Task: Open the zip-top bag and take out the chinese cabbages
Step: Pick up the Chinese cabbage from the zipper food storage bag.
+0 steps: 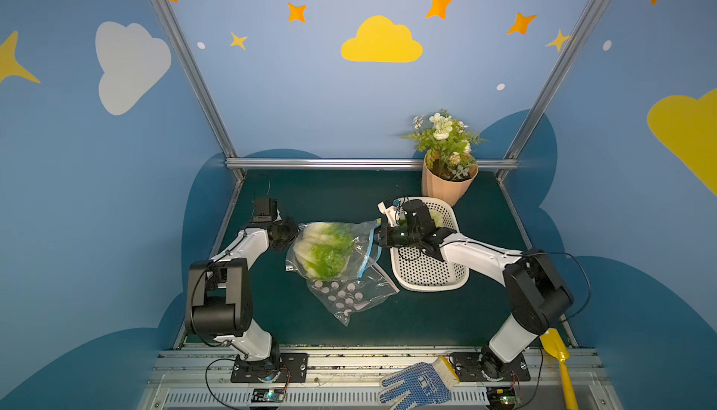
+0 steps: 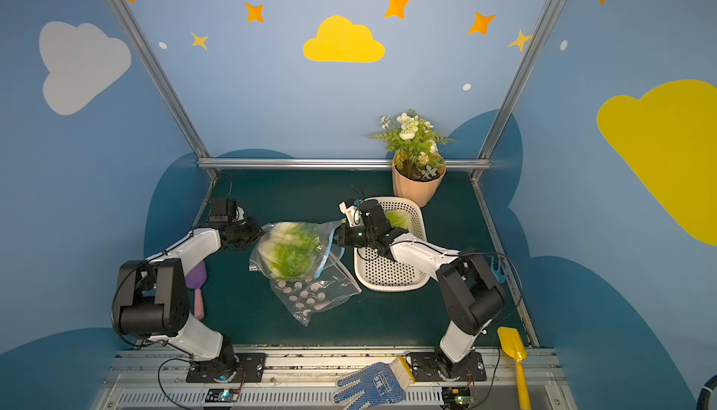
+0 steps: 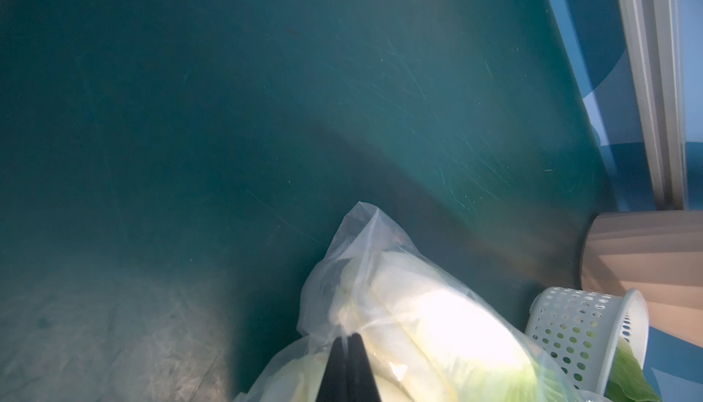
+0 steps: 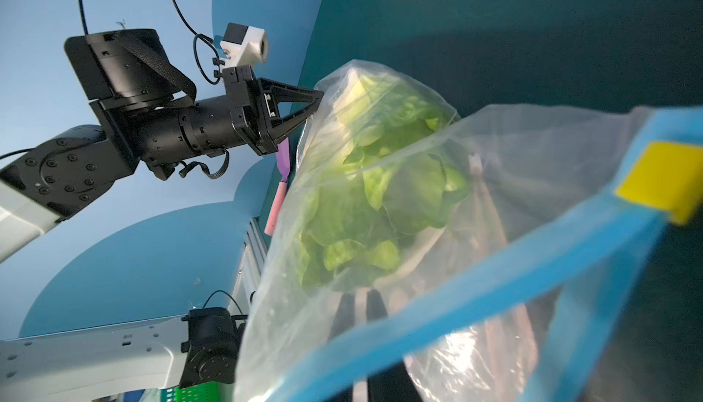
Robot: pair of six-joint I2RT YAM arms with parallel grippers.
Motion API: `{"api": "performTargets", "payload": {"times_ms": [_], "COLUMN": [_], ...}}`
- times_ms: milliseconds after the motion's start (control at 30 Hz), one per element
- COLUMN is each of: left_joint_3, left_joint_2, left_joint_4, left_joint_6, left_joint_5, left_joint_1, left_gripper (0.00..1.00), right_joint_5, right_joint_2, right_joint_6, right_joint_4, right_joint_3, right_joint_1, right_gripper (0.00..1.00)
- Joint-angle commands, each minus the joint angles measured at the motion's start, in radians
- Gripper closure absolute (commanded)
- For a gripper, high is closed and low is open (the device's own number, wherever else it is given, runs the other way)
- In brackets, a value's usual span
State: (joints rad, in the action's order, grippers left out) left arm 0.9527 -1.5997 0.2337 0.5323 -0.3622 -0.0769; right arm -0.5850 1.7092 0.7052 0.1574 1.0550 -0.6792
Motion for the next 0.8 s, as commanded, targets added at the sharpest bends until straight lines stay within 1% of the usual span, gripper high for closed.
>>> {"api": "performTargets", "payload": {"times_ms": [0, 67, 233, 367, 633, 667, 767], "left_joint_3": [-0.024, -0.031, -0.055, -0.09, -0.14, -0.144, -0.156], "left_joint_2": [0.016, 0.021, 0.037, 0.053, 0.11, 0.113, 0.118], "left_joint_4": [-0.04, -0.048, -0.073, -0.116, -0.143, -0.143, -0.146], "left_joint_6": [0.027, 0.033, 0.055, 0.077, 0.089, 0.091, 0.093], "left_joint_5": [-0.038, -0.042, -0.05, -0.069, -0.052, -0.048, -0.033], "left_joint_1": [0.001, 0.001, 0.001, 0.003, 0.019, 0.018, 0.018], "left_gripper": [0.95, 0.95, 0.95, 0.95, 0.95, 0.95, 0.95], "right_joint_5": [-0.035, -0.045, -0.082, -0.112, -0.118, -0.118, -0.11], "right_joint_2": [0.032, 0.051, 0.09, 0.12, 0.168, 0.172, 0.181], "right_joint_6": [0.036, 0.046, 0.066, 0.072, 0.115, 0.121, 0.125], "right_joint_4": [0.036, 0.042, 0.067, 0.059, 0.072, 0.066, 0.014], "right_joint_3": [0.029, 0.035, 0.05, 0.08, 0.089, 0.09, 0.099], "right_joint_1": [-0.034, -0.05, -0.085, -0.108, -0.135, -0.136, -0.139], "right_gripper": [0.86, 0.84, 0.73, 0.66, 0.63, 0.63, 0.69]}}
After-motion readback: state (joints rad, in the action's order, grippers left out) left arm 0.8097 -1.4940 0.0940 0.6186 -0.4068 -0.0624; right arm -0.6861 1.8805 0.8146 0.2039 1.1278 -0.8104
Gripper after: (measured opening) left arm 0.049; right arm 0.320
